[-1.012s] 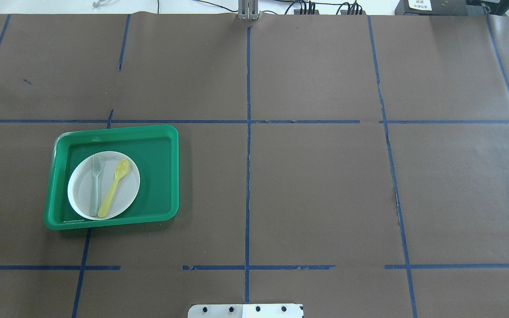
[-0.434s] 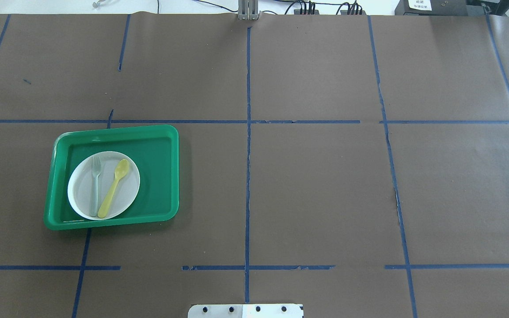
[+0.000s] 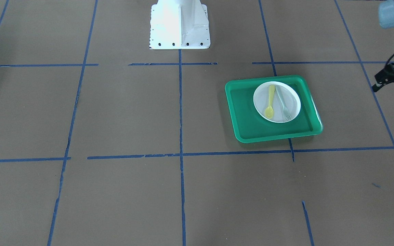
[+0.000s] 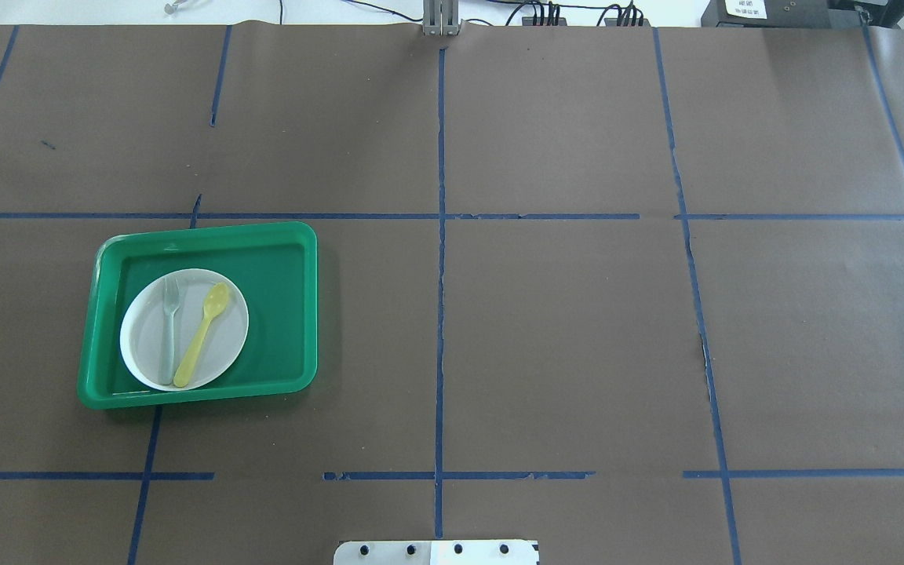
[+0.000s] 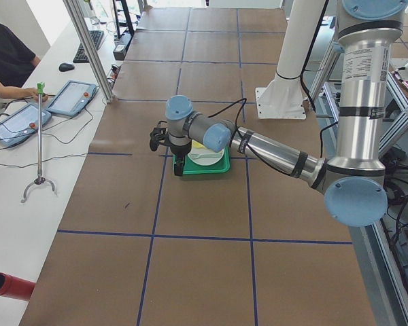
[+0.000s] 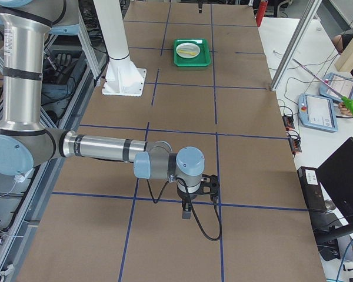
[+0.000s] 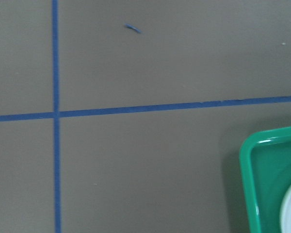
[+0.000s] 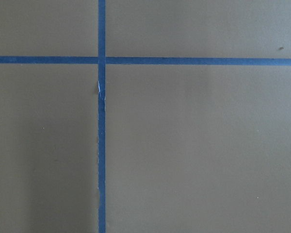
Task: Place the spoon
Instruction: 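Move the left gripper over the yellow spoon on the white plate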
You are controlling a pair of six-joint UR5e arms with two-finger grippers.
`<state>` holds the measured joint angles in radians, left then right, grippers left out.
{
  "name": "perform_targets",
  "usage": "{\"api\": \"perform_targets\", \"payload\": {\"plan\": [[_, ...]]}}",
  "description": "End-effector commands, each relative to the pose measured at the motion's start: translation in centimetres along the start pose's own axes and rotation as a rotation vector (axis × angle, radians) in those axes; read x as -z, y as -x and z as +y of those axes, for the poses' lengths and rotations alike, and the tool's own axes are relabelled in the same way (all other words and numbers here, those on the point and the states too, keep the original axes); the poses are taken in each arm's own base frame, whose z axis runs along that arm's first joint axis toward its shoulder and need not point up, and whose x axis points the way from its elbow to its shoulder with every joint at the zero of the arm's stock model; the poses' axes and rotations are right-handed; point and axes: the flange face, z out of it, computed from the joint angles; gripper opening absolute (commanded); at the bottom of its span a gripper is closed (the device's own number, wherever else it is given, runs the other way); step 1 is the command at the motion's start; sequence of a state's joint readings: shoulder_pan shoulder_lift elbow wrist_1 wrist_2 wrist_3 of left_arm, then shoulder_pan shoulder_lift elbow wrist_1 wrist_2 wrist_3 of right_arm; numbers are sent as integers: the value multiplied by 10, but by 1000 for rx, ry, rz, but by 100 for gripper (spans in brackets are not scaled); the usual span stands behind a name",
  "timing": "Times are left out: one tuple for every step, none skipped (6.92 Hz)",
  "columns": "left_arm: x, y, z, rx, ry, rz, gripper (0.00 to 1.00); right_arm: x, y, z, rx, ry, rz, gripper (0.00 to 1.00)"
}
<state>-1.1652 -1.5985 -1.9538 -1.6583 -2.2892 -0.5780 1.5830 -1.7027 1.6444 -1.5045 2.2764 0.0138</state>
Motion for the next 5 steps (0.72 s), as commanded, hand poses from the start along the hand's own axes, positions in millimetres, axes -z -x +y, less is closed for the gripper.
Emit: {"api": "perform_targets", "payload": {"plan": [[-29, -90, 0, 29, 24, 16, 100, 0, 0, 0, 0, 0, 0, 100], [-35, -117, -1, -8, 9, 10, 100, 0, 0, 0, 0, 0, 0, 100], [-56, -143, 5, 5, 41, 12, 100, 0, 0, 0, 0, 0, 0, 100], [-87, -170, 5, 47, 49, -24, 100, 0, 0, 0, 0, 0, 0, 100], [-111, -173, 7, 58, 64, -49, 100, 0, 0, 0, 1, 0, 0, 100]]}}
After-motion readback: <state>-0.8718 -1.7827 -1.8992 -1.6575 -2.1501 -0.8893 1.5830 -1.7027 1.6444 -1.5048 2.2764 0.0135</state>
